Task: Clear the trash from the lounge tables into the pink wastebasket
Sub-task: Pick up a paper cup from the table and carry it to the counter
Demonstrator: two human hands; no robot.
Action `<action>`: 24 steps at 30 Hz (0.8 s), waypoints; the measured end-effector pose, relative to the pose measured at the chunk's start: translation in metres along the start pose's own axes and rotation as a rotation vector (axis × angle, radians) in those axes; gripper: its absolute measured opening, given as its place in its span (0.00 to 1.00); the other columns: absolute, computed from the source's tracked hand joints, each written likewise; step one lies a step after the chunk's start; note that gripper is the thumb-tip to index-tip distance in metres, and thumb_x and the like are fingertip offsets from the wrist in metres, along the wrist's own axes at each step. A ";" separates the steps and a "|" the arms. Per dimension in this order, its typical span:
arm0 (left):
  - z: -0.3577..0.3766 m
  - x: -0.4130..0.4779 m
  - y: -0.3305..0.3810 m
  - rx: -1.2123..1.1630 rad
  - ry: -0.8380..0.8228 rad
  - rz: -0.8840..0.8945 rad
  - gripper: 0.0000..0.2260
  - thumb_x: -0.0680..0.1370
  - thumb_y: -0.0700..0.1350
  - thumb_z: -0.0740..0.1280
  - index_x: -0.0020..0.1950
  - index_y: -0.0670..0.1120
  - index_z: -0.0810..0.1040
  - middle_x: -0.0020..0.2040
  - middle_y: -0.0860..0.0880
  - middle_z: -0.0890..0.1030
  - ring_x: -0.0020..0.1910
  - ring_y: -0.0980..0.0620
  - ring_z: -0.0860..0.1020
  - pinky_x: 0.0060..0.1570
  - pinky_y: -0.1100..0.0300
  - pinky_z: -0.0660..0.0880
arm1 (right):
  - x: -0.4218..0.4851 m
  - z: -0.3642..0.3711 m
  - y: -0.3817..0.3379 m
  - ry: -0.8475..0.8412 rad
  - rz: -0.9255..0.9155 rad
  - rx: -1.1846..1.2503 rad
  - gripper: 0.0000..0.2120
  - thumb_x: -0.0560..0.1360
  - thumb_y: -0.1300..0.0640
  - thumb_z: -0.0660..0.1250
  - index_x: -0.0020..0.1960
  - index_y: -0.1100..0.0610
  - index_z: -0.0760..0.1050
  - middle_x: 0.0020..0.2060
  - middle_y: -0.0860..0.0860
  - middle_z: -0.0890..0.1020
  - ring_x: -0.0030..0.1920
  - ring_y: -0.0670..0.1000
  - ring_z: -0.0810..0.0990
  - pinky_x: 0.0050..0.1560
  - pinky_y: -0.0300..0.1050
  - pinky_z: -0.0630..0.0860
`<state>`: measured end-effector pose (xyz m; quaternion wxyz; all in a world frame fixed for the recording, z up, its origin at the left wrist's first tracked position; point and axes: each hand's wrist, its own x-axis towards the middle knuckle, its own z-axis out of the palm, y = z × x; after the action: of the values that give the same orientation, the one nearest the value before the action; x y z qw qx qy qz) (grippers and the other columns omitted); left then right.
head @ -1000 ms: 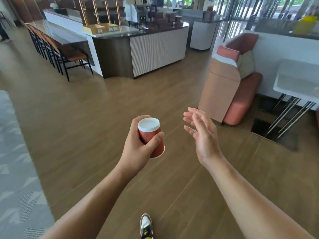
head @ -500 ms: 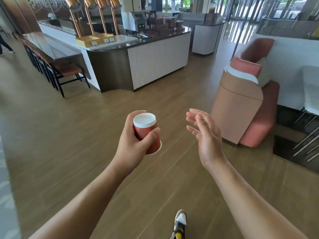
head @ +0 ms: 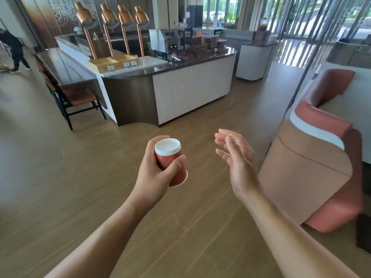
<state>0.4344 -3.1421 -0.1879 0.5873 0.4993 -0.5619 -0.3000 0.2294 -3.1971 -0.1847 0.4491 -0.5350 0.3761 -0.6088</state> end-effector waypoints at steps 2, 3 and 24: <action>0.006 0.043 -0.015 0.001 0.022 -0.004 0.25 0.70 0.61 0.74 0.64 0.63 0.73 0.53 0.64 0.81 0.53 0.61 0.81 0.52 0.67 0.79 | 0.047 0.003 0.017 -0.017 -0.004 -0.001 0.16 0.80 0.46 0.63 0.63 0.49 0.81 0.60 0.48 0.85 0.64 0.47 0.82 0.66 0.52 0.79; 0.009 0.066 -0.024 -0.005 0.032 -0.003 0.25 0.69 0.61 0.74 0.64 0.62 0.73 0.53 0.64 0.81 0.53 0.61 0.81 0.52 0.67 0.79 | 0.071 0.006 0.026 -0.022 -0.004 -0.002 0.16 0.81 0.46 0.63 0.63 0.50 0.81 0.60 0.48 0.85 0.64 0.47 0.82 0.66 0.52 0.79; 0.002 0.607 -0.219 0.019 0.083 0.064 0.25 0.72 0.58 0.74 0.66 0.55 0.73 0.53 0.65 0.80 0.53 0.62 0.80 0.54 0.65 0.79 | 0.593 0.150 0.218 -0.067 -0.048 0.021 0.23 0.77 0.38 0.64 0.64 0.49 0.81 0.61 0.47 0.85 0.65 0.46 0.82 0.67 0.53 0.79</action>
<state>0.5931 -3.7676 -0.1717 0.6146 0.4985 -0.5557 -0.2548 0.3949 -3.8246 -0.1818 0.4523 -0.5593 0.3413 -0.6051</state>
